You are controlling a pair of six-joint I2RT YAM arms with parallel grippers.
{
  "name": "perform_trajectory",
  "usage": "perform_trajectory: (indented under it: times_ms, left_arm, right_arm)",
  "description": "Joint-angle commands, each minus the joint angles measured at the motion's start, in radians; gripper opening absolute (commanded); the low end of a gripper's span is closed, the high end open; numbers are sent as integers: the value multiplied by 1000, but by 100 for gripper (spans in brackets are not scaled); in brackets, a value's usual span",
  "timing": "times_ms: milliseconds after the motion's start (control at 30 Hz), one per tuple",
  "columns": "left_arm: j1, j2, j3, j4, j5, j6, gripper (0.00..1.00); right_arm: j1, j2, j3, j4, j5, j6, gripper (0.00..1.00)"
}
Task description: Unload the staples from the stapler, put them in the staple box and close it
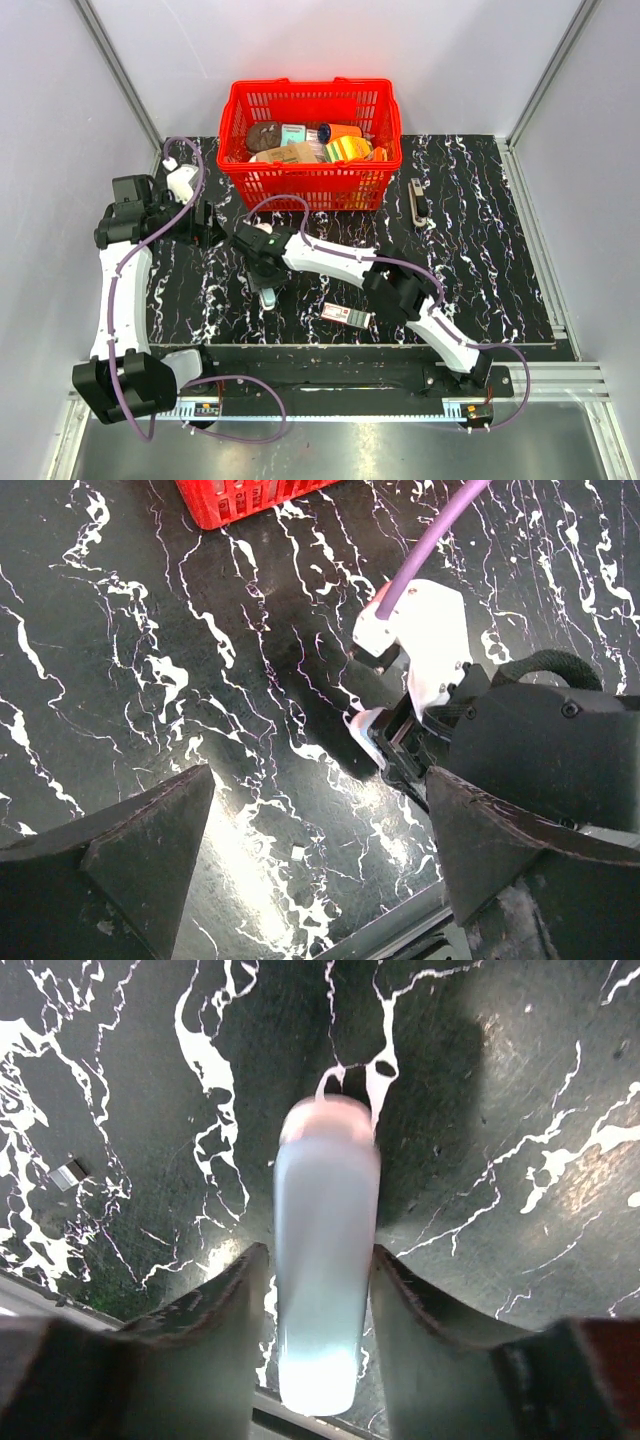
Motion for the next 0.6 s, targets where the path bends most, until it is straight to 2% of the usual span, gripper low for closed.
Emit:
perform_trajectory:
  times_ms: [0, 33, 133, 333, 433, 567]
  left_arm:
    - [3, -32, 60, 10, -31, -48, 93]
    - [3, -36, 62, 9, -25, -50, 95]
    - [2, -35, 66, 10, -21, -56, 98]
    - [2, -33, 59, 9, -49, -53, 99]
    - [2, -30, 80, -19, -55, -36, 99]
    - [2, -38, 121, -39, -64, -25, 99]
  right_arm:
    - [23, -12, 39, -41, 11, 8, 56]
    - [23, -20, 35, -43, 14, 5, 62]
    - [23, -53, 30, -51, 19, -18, 70]
    - [7, -242, -23, -87, 152, -70, 79]
    - [-31, -393, -117, -80, 249, -104, 86]
    - [-160, -601, -314, -13, 341, -141, 88]
